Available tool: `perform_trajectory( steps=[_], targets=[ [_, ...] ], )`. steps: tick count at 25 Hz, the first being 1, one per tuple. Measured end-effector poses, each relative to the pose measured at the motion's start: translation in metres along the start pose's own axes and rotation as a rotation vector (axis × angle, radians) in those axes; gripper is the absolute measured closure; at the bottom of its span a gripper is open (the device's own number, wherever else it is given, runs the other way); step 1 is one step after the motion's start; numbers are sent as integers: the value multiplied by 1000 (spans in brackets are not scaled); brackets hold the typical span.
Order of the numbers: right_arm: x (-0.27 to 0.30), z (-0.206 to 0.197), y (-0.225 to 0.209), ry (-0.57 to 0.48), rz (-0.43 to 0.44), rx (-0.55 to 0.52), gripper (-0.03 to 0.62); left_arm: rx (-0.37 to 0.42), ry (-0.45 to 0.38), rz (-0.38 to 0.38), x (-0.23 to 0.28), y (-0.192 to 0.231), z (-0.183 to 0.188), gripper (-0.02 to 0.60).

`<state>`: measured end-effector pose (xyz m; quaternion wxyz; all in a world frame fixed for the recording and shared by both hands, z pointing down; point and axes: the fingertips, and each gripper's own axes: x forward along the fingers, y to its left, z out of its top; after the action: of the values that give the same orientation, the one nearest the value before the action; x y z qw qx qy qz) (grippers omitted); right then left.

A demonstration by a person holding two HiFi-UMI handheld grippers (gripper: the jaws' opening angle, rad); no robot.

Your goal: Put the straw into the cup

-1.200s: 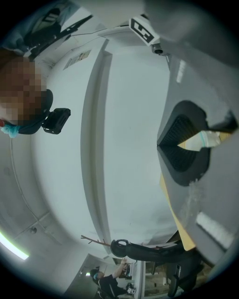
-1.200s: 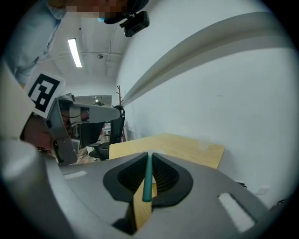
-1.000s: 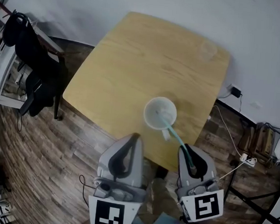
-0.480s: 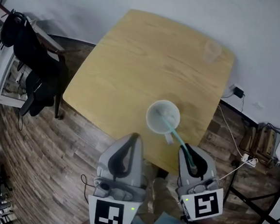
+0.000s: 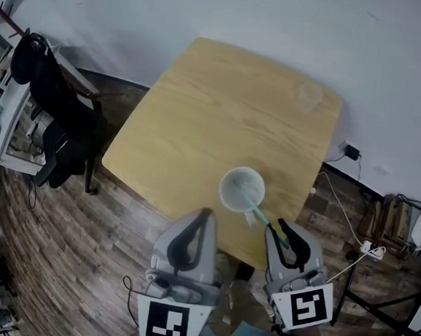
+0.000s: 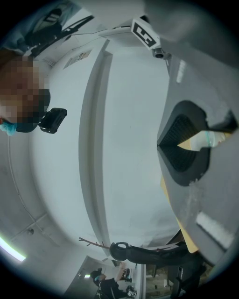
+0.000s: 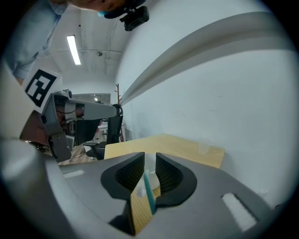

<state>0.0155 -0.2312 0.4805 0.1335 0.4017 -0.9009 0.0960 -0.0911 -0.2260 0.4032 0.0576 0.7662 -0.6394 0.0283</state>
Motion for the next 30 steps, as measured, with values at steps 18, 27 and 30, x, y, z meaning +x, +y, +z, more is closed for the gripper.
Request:
perform_trajectory(
  steps=[18, 27, 30],
  targets=[
    [-44, 157, 18, -292, -30, -123, 531, 62, -175, -66, -24, -33, 91, 565],
    [-59, 205, 31, -392, -38, -163, 586, 138, -236, -84, -30, -43, 122, 565],
    [-62, 212, 30, -405, -37, -177, 588, 158, -261, -90, -32, -46, 134, 565]
  ],
)
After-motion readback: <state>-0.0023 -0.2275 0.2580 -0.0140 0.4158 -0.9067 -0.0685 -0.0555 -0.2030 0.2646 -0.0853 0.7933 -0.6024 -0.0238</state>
